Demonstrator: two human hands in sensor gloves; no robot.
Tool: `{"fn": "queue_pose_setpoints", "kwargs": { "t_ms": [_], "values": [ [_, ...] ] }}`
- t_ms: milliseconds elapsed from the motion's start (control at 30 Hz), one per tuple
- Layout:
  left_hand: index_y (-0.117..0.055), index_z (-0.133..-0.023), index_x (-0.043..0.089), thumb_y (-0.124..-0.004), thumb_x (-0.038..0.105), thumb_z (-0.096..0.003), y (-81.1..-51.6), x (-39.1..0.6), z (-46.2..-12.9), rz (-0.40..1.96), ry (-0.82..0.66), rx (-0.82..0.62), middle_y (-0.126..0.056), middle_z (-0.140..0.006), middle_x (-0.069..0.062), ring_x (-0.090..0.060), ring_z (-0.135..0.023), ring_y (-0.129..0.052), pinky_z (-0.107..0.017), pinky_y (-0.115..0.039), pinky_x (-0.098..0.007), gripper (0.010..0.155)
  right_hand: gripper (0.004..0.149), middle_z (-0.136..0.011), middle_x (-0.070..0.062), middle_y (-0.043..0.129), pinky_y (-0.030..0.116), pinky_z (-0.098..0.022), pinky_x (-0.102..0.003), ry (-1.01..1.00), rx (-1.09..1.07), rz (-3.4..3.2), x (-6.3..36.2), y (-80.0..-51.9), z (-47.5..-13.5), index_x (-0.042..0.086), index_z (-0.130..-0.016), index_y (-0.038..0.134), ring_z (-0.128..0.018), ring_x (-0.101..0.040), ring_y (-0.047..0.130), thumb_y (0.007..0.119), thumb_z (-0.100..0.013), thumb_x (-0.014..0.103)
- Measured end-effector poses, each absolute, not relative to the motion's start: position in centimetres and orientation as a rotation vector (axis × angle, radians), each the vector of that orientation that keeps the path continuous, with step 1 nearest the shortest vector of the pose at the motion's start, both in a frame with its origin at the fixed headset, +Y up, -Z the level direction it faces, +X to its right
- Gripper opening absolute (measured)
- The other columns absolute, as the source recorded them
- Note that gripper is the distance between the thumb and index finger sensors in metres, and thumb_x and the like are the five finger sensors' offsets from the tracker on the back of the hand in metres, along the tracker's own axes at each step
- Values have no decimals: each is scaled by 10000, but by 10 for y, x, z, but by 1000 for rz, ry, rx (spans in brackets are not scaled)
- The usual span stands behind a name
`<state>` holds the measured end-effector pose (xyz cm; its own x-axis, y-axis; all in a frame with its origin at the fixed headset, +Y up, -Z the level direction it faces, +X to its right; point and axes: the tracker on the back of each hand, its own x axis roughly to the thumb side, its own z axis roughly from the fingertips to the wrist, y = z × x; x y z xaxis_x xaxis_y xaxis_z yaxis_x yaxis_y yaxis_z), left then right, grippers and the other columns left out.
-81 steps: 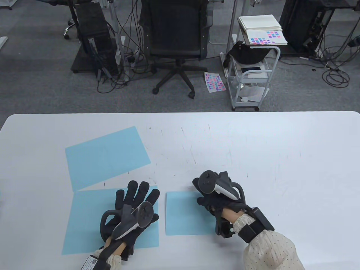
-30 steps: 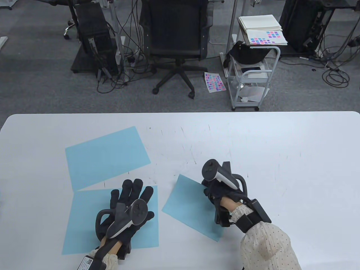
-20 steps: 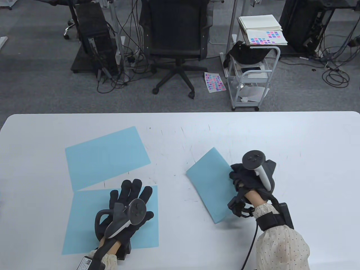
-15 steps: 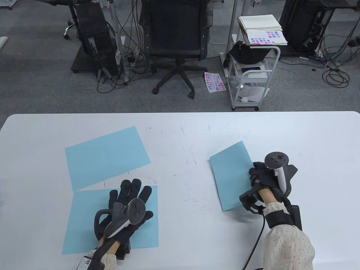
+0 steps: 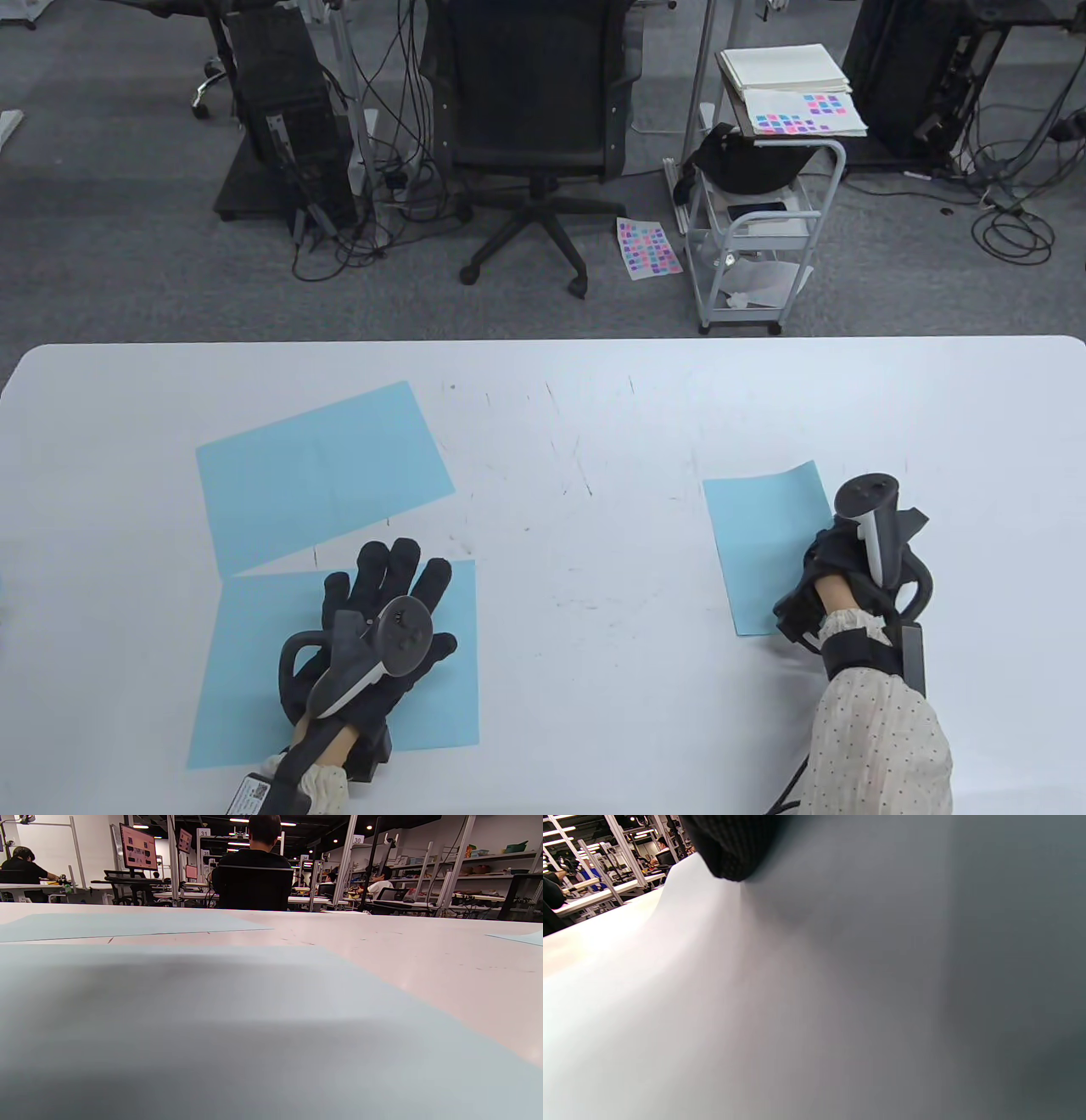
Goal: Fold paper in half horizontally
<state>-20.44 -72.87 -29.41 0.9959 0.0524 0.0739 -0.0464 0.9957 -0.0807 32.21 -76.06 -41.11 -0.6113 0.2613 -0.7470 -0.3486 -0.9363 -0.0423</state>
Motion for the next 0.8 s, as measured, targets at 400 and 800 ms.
{"fn": "queue_pose_setpoints", "kwargs": {
  "t_ms": [400,800],
  "values": [
    [-270,-1031,568,-635,657,-322,-729,-204,-294,46,-79,-90,-143,-1201,170,-204,-1169,-162,-878,-301,-580,801,665,-901,-49,688,271,-743,-657,236,-1244,2627,338,-772,-403,199,-1043,470,-1017,-360,439,789,-464,269],
    [-270,-1032,565,-634,658,-322,-731,-200,-293,36,-87,-108,-147,-1202,167,-204,-1169,-168,-879,-304,-578,803,762,-1139,-72,344,197,-732,-671,206,-883,2692,290,-753,-389,216,-1079,260,-1050,-406,182,714,-484,362]
  ]
}}
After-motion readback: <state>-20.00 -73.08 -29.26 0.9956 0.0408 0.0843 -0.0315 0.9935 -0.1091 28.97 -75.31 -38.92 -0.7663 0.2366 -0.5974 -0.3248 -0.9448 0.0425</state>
